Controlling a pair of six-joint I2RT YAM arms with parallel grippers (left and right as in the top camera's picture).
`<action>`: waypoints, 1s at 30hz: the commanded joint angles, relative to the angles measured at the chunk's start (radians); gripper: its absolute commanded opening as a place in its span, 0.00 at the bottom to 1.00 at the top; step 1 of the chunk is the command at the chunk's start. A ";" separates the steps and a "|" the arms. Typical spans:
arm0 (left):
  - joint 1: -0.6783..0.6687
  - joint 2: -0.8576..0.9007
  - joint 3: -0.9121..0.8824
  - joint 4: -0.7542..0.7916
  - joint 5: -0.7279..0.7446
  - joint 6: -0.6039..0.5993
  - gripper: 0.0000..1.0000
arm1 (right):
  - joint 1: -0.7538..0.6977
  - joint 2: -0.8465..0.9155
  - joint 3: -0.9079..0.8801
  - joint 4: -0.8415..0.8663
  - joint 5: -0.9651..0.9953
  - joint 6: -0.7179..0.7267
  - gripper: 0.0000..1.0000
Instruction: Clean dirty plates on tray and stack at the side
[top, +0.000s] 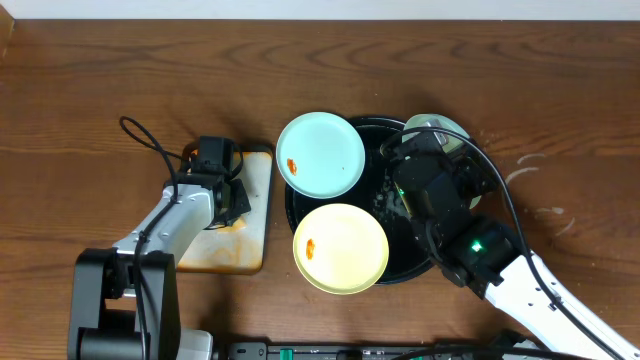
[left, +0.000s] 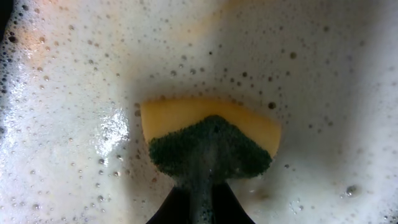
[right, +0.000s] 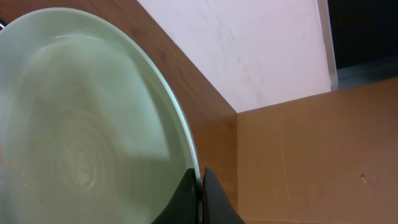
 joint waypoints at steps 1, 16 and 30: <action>0.005 0.048 -0.018 -0.002 -0.019 0.013 0.07 | 0.008 -0.010 0.002 0.005 0.027 -0.006 0.01; 0.005 0.048 -0.018 -0.004 0.000 0.006 0.07 | 0.008 -0.010 0.002 0.008 0.029 -0.006 0.01; 0.005 0.048 -0.018 -0.011 0.000 0.006 0.07 | -0.082 -0.003 0.002 -0.030 -0.035 0.304 0.01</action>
